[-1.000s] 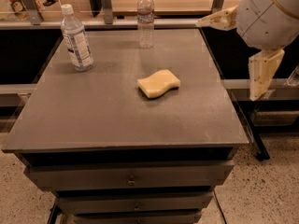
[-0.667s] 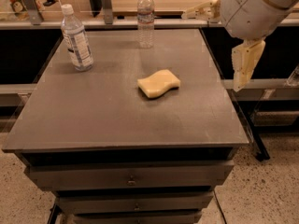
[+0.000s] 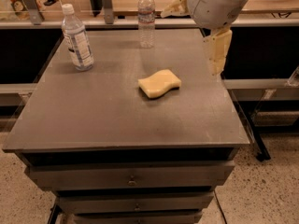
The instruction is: Move sponge near blue plastic bottle
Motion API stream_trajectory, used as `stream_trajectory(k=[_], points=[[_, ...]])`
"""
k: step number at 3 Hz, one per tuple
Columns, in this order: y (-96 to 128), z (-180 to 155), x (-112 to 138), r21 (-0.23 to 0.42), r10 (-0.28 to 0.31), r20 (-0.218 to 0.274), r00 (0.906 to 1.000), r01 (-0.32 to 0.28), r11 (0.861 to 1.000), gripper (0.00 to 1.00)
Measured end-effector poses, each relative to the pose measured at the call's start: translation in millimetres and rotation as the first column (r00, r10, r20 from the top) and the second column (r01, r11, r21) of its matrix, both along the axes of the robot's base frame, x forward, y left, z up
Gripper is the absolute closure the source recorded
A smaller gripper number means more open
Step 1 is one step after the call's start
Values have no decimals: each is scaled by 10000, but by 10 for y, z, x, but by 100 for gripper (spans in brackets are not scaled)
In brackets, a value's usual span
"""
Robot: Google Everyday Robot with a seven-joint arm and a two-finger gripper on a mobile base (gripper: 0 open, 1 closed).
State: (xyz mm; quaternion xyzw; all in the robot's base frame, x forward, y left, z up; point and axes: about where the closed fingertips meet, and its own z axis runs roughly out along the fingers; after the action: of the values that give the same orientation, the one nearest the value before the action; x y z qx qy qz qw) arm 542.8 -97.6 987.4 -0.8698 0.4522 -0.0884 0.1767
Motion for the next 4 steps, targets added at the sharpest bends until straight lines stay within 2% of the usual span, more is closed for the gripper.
stream_trajectory(k=[2,3,4], points=[[218,-274,294,836,148,15,9999,-149,9964,0],[245,-585,430,945,103,-84,9999,-95,9955,0],[310,-665,474,915,56,-77,10000,-49,9958,0]])
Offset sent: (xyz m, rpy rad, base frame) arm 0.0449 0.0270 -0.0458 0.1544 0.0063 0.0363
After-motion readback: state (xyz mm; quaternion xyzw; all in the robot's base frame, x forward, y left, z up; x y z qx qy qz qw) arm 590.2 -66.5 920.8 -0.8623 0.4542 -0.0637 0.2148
